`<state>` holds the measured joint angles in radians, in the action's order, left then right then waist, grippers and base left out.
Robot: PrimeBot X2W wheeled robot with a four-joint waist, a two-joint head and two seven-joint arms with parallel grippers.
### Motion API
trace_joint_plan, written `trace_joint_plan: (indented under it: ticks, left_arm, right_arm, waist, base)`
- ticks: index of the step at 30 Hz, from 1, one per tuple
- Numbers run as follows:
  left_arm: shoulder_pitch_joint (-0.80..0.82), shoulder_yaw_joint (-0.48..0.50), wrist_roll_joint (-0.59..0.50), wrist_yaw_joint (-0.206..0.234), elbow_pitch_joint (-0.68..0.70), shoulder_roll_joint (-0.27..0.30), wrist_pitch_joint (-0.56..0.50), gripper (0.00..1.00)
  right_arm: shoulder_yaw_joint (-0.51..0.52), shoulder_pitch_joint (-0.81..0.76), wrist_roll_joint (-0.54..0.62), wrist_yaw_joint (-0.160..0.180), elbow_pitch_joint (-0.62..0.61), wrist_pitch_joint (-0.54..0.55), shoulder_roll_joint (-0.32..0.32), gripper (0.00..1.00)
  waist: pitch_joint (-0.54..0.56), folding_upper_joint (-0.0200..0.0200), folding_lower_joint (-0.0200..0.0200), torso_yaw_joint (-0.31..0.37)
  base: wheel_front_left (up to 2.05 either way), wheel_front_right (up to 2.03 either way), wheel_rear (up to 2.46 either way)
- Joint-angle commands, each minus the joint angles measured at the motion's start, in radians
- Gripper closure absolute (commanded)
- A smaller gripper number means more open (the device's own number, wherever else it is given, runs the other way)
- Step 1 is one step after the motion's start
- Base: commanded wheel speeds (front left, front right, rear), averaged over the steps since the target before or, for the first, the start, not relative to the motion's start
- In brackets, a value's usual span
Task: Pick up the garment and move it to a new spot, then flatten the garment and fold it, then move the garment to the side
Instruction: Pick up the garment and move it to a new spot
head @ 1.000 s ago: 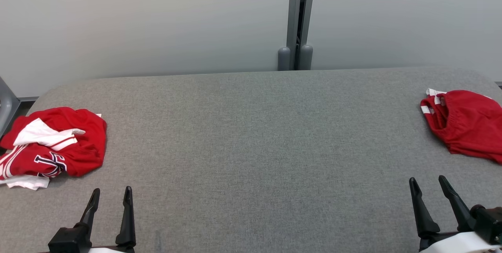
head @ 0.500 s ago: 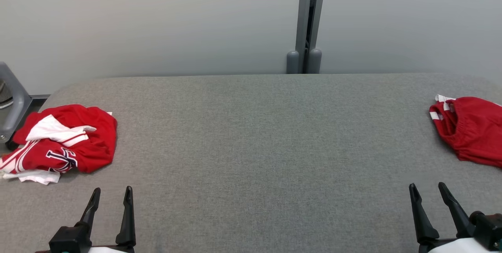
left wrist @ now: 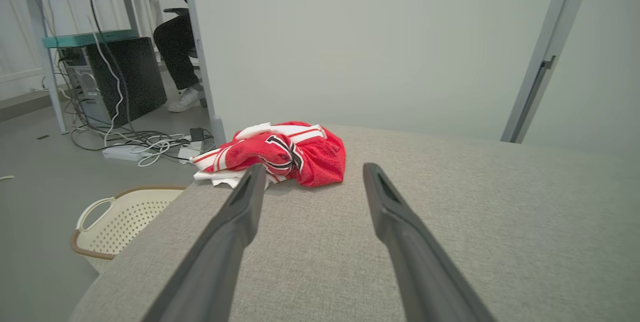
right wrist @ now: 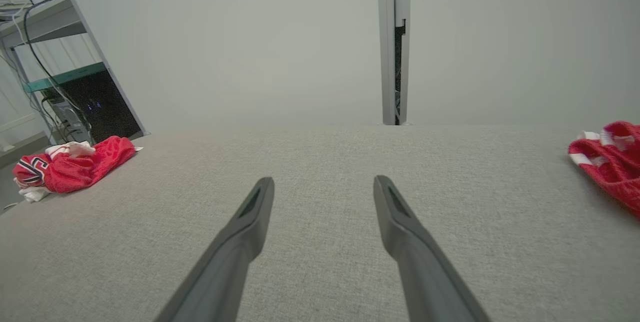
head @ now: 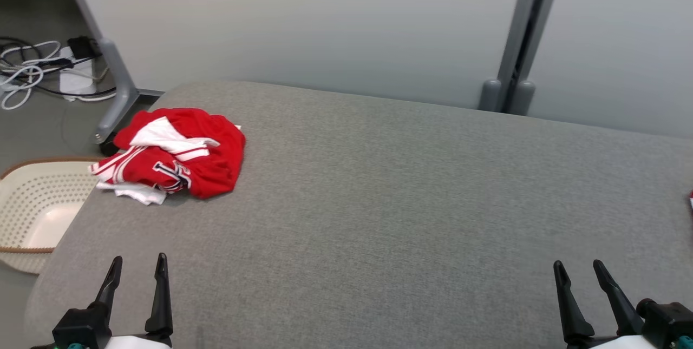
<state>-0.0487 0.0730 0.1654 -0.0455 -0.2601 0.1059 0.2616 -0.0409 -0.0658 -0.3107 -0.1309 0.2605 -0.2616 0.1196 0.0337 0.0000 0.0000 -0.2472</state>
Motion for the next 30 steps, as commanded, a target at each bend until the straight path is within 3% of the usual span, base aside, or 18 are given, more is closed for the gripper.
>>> trace_joint_plan:
  ticks: [1,8,17,30]
  left_arm:
    - [0.008,0.003,0.0,0.007,0.003,0.0,0.004,0.0]
    - [-0.01,0.006,-0.003,0.02,0.014,0.001,0.003,0.0]
    - [-0.021,0.019,0.009,0.03,0.022,0.011,0.003,0.0]
    - [-0.015,0.022,0.021,0.039,0.025,0.019,0.003,0.0]
  right_arm:
    - [0.0,0.003,-0.004,0.0,-0.005,-0.005,-0.001,0.0]
    - [-0.008,0.003,-0.003,0.0,-0.004,-0.005,-0.003,0.0]
    - [-0.022,0.01,-0.002,0.0,-0.001,-0.005,-0.005,0.0]
    - [-0.034,0.017,-0.002,0.0,0.0,-0.005,-0.007,0.0]
  waist:
    - [-0.005,0.0,0.0,-0.063]
    - [-0.007,0.0,0.0,-0.169]
    - [-0.001,0.0,0.0,-0.24]
    - [-0.002,0.0,0.0,-0.245]
  base:
    - [0.0,0.0,0.0]
    - [0.0,0.0,0.0]
    - [0.0,0.0,0.0]
    - [0.0,0.0,0.0]
